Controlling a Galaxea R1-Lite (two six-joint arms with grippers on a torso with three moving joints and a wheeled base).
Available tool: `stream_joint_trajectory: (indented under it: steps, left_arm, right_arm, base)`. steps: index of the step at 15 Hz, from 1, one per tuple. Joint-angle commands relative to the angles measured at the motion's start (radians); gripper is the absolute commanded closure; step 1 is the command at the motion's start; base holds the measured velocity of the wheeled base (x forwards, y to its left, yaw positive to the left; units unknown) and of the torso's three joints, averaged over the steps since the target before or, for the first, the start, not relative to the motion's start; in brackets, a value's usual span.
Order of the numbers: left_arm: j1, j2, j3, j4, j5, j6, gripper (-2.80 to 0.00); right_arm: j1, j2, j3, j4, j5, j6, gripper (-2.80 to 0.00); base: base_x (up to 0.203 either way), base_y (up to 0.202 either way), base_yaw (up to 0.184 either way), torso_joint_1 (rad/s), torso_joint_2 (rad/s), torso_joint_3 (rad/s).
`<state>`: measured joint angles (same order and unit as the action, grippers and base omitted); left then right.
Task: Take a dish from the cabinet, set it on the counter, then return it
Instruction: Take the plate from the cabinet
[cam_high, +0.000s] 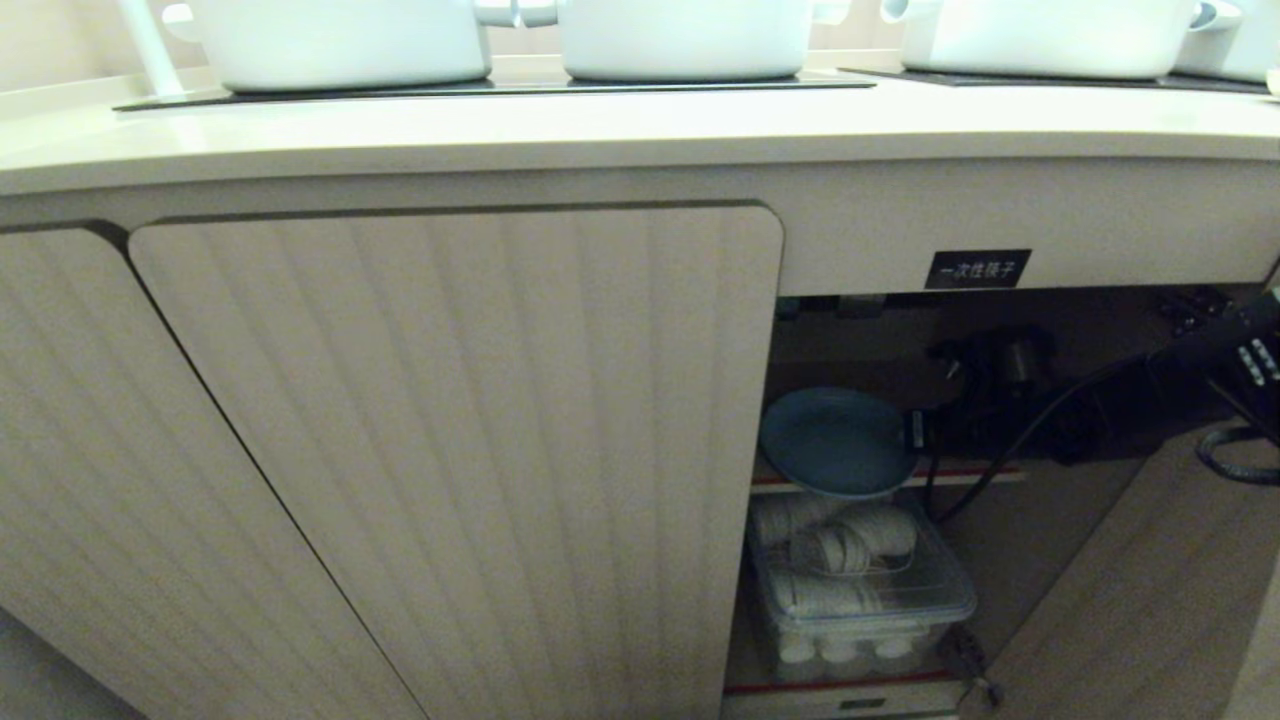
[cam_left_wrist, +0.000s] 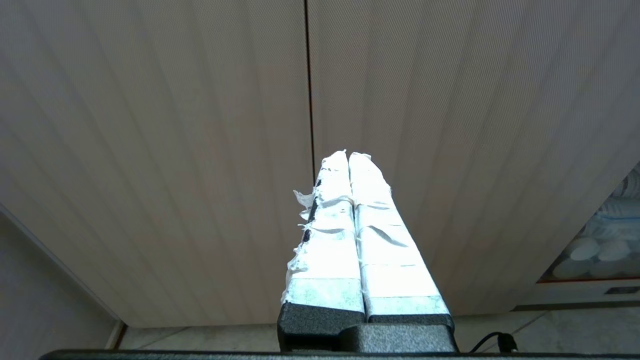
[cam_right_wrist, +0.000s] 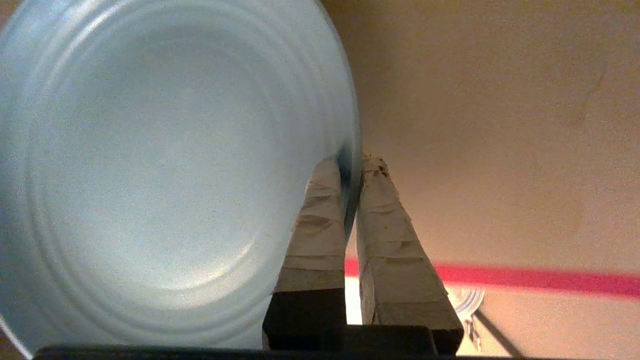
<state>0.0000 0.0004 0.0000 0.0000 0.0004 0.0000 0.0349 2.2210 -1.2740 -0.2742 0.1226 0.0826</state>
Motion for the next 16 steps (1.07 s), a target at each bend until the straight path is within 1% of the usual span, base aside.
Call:
stream_joint_trajectory:
  steps: [1, 3, 4, 8, 12, 16]
  left_arm:
    - [0.000, 0.000, 0.000, 0.000, 0.000, 0.000, 0.00]
    - [0.000, 0.000, 0.000, 0.000, 0.001, 0.000, 0.00]
    - [0.000, 0.000, 0.000, 0.000, 0.001, 0.000, 0.00]
    - [0.000, 0.000, 0.000, 0.000, 0.001, 0.000, 0.00]
    - [0.000, 0.000, 0.000, 0.000, 0.000, 0.000, 0.00]
    - [0.000, 0.000, 0.000, 0.000, 0.000, 0.000, 0.00]
  right_arm:
    - [0.001, -0.023, 0.058, -0.043, 0.002, 0.017, 0.00]
    - [0.012, -0.035, 0.091, -0.087, 0.000, 0.083, 0.00]
    - [0.017, -0.039, 0.110, -0.103, 0.001, 0.100, 0.00]
    - [0.033, -0.055, 0.183, -0.170, 0.002, 0.111, 0.00]
    - [0.042, -0.075, 0.221, -0.207, 0.002, 0.184, 0.00]
    - [0.042, -0.099, 0.247, -0.208, 0.003, 0.185, 0.00]
  base:
    - [0.000, 0.000, 0.000, 0.000, 0.00, 0.000]
    - [0.000, 0.000, 0.000, 0.000, 0.00, 0.000]
    - [0.000, 0.000, 0.000, 0.000, 0.00, 0.000]
    - [0.000, 0.000, 0.000, 0.000, 0.00, 0.000]
    - [0.000, 0.000, 0.000, 0.000, 0.00, 0.000]
    - [0.000, 0.000, 0.000, 0.000, 0.00, 0.000]
